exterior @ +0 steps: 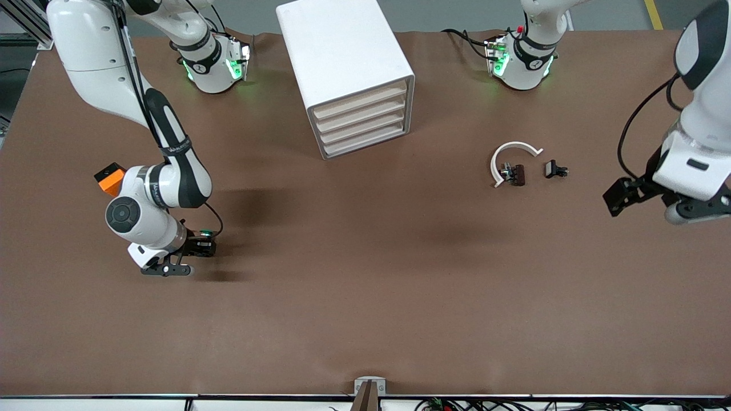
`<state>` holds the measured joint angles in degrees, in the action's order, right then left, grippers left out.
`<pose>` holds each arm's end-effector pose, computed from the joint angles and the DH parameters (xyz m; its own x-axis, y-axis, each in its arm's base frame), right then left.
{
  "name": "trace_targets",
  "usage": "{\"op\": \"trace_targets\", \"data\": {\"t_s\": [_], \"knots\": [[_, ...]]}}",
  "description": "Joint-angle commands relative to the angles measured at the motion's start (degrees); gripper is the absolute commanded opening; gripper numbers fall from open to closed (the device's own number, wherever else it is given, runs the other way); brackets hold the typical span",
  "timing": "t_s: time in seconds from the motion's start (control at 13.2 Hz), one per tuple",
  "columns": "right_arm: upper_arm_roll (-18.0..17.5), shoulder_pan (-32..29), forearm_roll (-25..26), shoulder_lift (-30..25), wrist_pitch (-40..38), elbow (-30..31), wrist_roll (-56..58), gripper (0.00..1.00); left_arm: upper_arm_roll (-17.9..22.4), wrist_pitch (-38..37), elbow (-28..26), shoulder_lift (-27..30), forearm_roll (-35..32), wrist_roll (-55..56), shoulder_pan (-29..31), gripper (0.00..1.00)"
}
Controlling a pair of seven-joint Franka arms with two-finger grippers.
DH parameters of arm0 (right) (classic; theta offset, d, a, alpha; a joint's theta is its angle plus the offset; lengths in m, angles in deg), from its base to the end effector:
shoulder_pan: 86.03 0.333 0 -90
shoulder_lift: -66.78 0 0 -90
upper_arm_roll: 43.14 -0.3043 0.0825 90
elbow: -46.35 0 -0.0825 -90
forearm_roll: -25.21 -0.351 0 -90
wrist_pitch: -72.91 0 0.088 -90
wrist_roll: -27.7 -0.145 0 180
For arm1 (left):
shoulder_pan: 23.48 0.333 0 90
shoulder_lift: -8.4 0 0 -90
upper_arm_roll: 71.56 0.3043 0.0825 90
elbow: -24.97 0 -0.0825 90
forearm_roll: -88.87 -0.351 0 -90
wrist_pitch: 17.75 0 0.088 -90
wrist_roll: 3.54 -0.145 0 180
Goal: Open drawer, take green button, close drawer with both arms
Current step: 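Set the button beside the red button while the left gripper retracts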
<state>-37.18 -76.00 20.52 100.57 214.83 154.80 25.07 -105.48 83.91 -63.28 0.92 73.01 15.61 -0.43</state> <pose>0.6039 0.0457 0.1693 0.9998 -0.0220 -0.0006 -0.0220 -0.9997 0.0074 0.5764 -0.0576 0.5503 0.9786 0.0982 0.1807 0.1262 -0.9805 -0.1509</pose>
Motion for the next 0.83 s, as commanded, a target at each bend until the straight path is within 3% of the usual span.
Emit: {"op": "trace_targets", "data": {"t_s": [0.0,0.3,0.38,0.6,0.75], "knots": [[-0.7,-0.9,0.5,0.5,-0.6,-1.7,0.5,1.00,-0.4,-2.3,-0.6,2.9,0.7,-2.9,1.6,1.00],[-0.7,-1.6,0.4,-2.7,-3.5,-1.8,2.6,1.00,-0.3,-3.7,1.1,3.4,6.2,-9.4,4.5,1.00],[-0.7,-1.6,0.4,-4.1,-6.1,-2.3,2.6,1.00,2.3,-3.7,1.0,4.6,8.1,-11.7,3.7,1.00],[-0.6,-1.6,0.6,-9.6,-19.5,-5.8,2.7,1.00,19.2,-6.8,0.5,6.3,12.5,-17.3,-10.3,1.00],[-0.6,-2.0,0.7,-11.9,-29.5,-10.4,3.1,1.00,22.9,-8.5,-0.3,7.7,13.6,-18.4,-13.8,1.00]]}}
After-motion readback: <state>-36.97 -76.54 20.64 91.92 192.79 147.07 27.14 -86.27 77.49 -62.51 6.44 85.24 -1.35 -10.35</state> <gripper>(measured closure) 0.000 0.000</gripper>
